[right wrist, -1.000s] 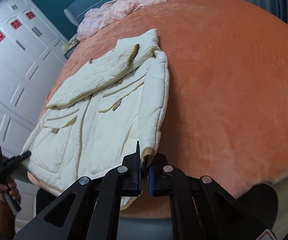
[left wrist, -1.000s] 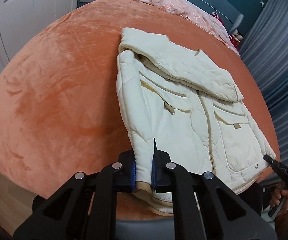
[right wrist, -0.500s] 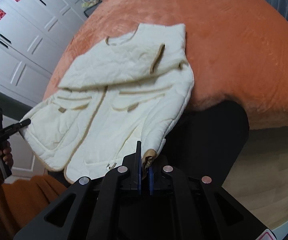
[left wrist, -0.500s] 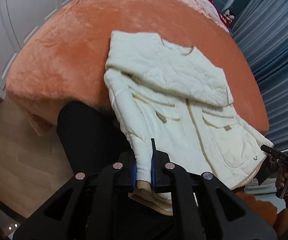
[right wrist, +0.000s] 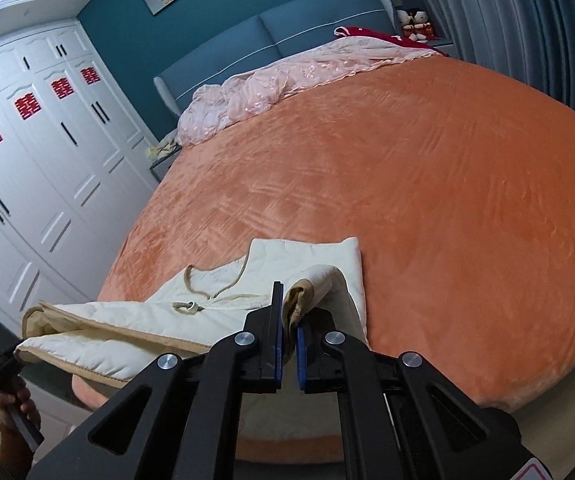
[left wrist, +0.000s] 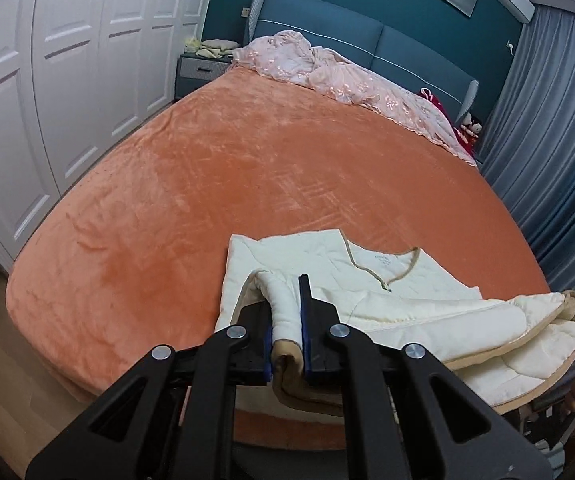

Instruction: Fold large clothes

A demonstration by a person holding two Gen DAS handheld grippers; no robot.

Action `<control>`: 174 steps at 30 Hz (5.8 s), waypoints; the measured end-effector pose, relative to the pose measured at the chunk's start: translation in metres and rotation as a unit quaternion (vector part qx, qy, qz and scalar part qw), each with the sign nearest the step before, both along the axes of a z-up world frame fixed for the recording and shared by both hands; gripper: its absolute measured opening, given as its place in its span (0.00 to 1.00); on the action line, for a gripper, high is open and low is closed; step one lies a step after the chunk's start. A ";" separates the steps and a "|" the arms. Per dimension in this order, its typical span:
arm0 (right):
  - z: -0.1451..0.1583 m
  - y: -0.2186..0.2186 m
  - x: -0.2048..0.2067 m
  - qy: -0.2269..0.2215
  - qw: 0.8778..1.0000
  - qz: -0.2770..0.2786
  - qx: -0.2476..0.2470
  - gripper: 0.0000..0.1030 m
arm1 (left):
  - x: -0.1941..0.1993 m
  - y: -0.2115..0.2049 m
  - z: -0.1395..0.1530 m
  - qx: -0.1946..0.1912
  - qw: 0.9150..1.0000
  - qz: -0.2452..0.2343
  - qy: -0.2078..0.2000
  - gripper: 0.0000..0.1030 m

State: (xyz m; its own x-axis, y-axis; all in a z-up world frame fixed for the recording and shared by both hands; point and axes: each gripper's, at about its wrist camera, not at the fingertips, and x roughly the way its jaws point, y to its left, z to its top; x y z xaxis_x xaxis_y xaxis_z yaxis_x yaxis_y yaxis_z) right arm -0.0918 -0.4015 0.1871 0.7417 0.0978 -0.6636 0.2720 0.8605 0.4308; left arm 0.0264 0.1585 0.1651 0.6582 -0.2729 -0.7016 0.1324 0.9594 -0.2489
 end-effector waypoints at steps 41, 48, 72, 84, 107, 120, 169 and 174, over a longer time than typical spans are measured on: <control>-0.030 -0.020 0.089 -0.080 0.993 -0.084 -0.015 0.57 | 0.111 -0.003 -0.040 0.009 0.989 0.140 -0.037 0.72; -0.060 -0.017 0.112 0.008 0.998 -0.043 -0.044 0.57 | 0.131 -0.017 -0.053 0.030 0.998 0.059 0.021 0.83; -0.166 -0.032 0.185 0.121 0.990 -0.072 -0.002 0.08 | 0.189 -0.040 -0.177 0.029 0.987 0.070 0.141 0.15; -0.189 -0.013 0.195 0.128 0.988 -0.065 -0.065 0.09 | 0.185 -0.057 -0.196 0.099 0.987 0.086 0.090 0.27; -0.143 0.157 0.219 0.108 0.981 0.149 -0.061 0.18 | 0.142 -0.176 -0.147 0.059 0.988 -0.082 0.116 0.52; -0.189 0.166 0.225 0.120 0.979 0.142 -0.084 0.08 | 0.135 -0.196 -0.188 0.122 0.988 -0.068 0.067 0.52; -0.177 0.196 0.097 0.088 0.979 0.134 -0.124 0.12 | 0.010 -0.172 -0.177 0.135 0.990 -0.045 0.020 0.52; -0.164 0.188 0.105 0.106 0.980 0.130 -0.104 0.07 | 0.016 -0.169 -0.164 0.131 0.989 -0.047 0.040 0.55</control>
State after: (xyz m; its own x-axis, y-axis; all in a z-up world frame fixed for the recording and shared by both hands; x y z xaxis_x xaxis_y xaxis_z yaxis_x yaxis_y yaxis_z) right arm 0.0129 -0.2138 0.0229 0.5524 0.1110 -0.8262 0.0968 0.9758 0.1959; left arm 0.0422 -0.0110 0.0008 0.5785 -0.1326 -0.8049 0.2142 0.9768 -0.0070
